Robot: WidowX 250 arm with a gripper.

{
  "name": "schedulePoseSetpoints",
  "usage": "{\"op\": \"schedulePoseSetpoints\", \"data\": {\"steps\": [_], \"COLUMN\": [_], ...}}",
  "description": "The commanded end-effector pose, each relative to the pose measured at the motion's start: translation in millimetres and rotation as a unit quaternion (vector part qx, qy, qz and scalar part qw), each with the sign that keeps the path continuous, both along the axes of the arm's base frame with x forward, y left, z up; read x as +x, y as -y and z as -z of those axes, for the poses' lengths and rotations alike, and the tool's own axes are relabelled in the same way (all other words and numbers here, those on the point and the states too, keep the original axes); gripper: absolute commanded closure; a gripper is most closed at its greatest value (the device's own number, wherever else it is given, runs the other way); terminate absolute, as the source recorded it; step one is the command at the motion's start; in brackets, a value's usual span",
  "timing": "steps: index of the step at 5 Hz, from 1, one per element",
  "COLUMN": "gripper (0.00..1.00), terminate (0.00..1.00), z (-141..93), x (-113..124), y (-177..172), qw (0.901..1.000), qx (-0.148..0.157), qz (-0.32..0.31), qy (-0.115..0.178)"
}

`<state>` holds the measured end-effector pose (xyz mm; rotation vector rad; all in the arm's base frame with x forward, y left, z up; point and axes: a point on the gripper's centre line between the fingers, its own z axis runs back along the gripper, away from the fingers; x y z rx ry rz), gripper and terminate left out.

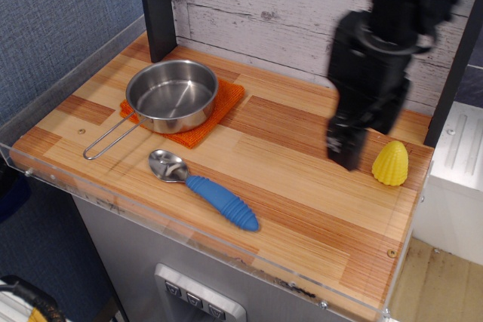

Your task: Move the corn and place into pot

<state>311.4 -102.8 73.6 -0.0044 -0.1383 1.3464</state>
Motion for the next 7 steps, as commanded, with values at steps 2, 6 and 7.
{"op": "schedulePoseSetpoints", "data": {"steps": [2,6,7], "gripper": [0.00,0.00,1.00], "terminate": [0.00,0.00,0.00], "z": [9,40,44], "x": [43,45,44], "y": [28,34,33], "qw": [0.9995,0.9993,0.9994], "qx": [0.010,0.009,0.007], "qz": [-0.022,-0.001,0.005], "qy": [0.020,-0.035,-0.035]}}
